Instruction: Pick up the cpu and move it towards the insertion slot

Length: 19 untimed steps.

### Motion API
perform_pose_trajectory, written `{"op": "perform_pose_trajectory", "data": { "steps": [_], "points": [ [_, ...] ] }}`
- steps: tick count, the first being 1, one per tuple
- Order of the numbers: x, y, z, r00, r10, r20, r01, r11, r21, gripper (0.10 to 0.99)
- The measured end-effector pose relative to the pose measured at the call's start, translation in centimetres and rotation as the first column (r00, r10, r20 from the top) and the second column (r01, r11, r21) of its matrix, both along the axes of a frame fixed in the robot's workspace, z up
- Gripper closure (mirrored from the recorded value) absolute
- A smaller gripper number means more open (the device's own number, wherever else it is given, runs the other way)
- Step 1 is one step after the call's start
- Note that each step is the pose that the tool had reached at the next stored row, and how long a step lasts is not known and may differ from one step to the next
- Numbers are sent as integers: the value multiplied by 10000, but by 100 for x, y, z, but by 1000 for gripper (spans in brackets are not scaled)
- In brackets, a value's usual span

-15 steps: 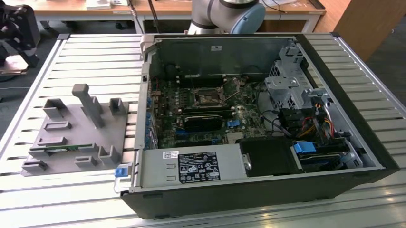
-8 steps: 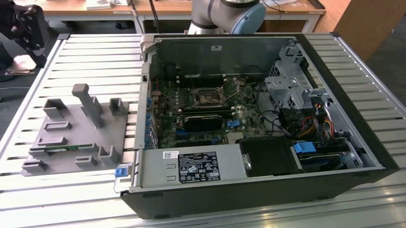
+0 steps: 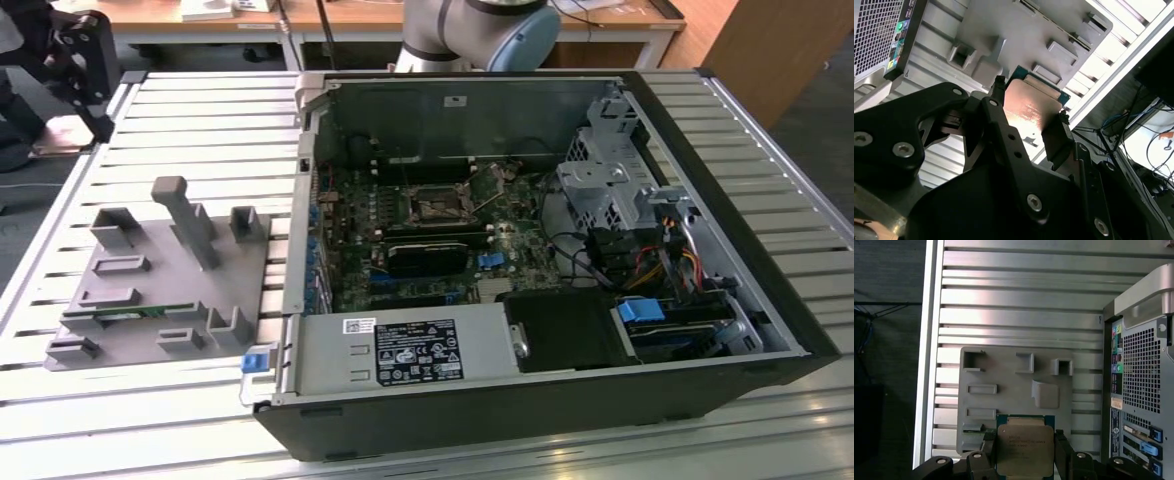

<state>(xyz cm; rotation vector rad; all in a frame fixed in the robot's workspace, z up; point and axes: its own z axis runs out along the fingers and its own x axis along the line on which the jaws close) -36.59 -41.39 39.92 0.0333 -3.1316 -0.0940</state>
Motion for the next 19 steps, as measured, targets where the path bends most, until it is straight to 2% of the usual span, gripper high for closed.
{"op": "perform_pose_trajectory", "data": {
  "steps": [13,19],
  "points": [
    [194,2,-1,10000,0,2,0,10000,0,541],
    [310,8,-1,10000,1,1,-1,10000,0,541]
  ]
}}
